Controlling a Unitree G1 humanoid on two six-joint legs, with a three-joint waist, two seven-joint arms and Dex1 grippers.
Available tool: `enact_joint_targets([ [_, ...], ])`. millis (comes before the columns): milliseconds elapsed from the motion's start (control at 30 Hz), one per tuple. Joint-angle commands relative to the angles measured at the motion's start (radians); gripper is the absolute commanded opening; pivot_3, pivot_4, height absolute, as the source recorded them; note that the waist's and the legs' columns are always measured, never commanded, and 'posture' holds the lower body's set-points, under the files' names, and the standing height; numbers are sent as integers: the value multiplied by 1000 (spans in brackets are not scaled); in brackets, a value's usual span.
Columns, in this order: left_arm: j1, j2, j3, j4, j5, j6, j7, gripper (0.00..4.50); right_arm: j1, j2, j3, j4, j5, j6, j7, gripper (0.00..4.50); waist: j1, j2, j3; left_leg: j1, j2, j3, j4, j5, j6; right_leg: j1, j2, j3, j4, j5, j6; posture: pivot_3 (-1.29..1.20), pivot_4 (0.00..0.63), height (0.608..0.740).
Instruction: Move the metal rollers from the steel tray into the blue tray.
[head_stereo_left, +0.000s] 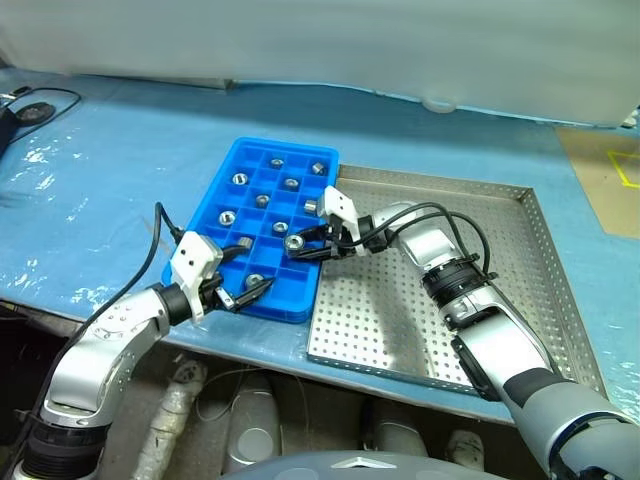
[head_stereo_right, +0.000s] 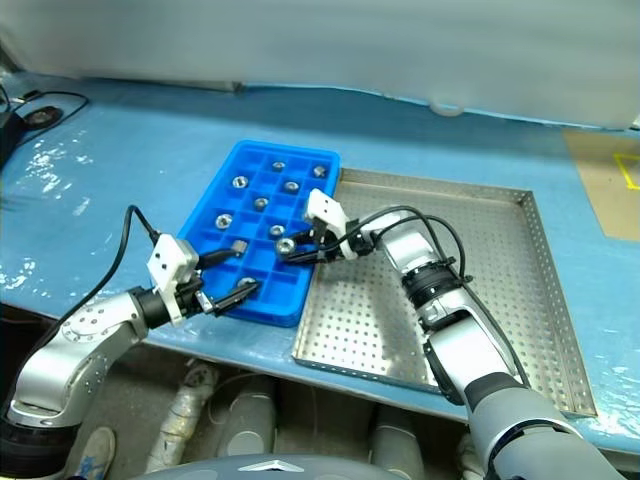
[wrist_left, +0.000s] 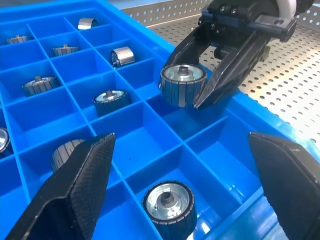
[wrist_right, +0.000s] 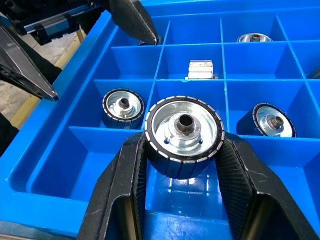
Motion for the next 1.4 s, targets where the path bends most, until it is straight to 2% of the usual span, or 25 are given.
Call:
enact_joint_targets([
  [33,-22,4,-2,-11,-5,-13,-3,4481,2,3,-11,16,-17,-2,-9,2646,0,0,0,0,0,0,0,0,0,0,0,0,0,0,0,363,150,740],
  [200,-31,-18,-5,36,3,-37,-2,4481,1,4,-35,24,-12,-9,-39,4295,1,0,0,0,0,0,0,0,0,0,0,0,0,0,0,346,150,740],
  [500,-91,-56,-1,83,-14,-61,6,4481,54,-35,-218,-89,114,69,-88,4295,-2,0,0,-1,0,0,1,0,0,0,0,0,0,0,0,291,150,740],
  [767,-245,-138,-9,216,-12,-117,11,4481,168,-78,-357,-275,165,61,-216,4295,-28,0,0,-1,0,0,1,1,-2,0,1,0,0,0,0,167,150,740],
  [1133,-400,-215,-86,440,71,-259,-30,4481,360,-146,-451,-520,216,107,-345,4295,-81,0,0,0,-1,0,1,2,-3,0,1,1,0,0,0,46,150,740],
  [1400,-418,-232,-104,497,101,-310,-53,4481,408,-169,-467,-546,201,68,-421,4295,-109,0,0,1,-1,1,1,2,-2,0,1,3,0,0,0,14,150,740],
])
